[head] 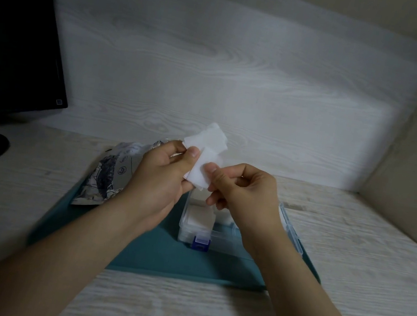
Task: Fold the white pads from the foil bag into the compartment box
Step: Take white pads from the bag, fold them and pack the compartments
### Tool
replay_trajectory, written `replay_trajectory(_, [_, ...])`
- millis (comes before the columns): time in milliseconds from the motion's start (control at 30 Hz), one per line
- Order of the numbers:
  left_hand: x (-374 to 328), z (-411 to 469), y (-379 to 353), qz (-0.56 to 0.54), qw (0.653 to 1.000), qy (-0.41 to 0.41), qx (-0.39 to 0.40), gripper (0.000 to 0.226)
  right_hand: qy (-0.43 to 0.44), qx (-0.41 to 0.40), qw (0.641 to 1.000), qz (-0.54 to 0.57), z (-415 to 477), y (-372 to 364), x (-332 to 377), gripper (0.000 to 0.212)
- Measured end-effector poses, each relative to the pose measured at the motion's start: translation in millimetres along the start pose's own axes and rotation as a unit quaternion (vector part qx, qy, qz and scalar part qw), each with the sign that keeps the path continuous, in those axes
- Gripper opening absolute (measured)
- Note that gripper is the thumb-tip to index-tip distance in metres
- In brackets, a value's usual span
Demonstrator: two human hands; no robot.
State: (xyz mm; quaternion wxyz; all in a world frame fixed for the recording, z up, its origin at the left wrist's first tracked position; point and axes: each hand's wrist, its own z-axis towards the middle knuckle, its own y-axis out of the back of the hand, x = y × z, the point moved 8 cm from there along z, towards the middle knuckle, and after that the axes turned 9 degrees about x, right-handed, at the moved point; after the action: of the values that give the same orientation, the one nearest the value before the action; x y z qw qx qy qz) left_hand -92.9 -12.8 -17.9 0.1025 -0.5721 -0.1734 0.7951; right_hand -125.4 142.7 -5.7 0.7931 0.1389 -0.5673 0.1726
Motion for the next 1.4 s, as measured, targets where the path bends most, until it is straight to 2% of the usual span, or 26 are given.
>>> replay_trajectory(467, [0,-2,-6,-0.072,0.997,0.012,0.010,0.024,-0.022,-0.016,0.998,0.057,-4,-7,-3,0.038])
replay_trajectory(767, [0,-2,-5,-0.080,0.997,0.015,0.012,0.027,0.010,-0.015,0.999,-0.030,1,-1,-2,0.024])
replay_trajectory(967, [1,-3,-10,-0.035,0.998,0.031,0.037,0.025,0.021,0.017,0.991,0.131,1,-4,5,0.036])
replay_trajectory(1067, [4,-6,-19,0.000,0.996,0.048,0.078,0.030,0.007,-0.004,0.990,0.142,-1,-3,3,0.023])
replay_trajectory(1233, [4,-7,-19,0.023,0.993,0.057,0.102,0.028,-0.004,-0.039,0.994,0.098,-3,8,4,0.028])
replay_trajectory(1300, [2,-8,-20,0.001,0.992,0.063,0.105,0.024,0.007,-0.043,0.997,0.056,-3,8,8,0.030])
replay_trajectory(1400, [1,-8,-23,-0.010,0.992,0.073,0.103,0.040,0.051,-0.056,0.996,-0.038,-3,8,17,0.036])
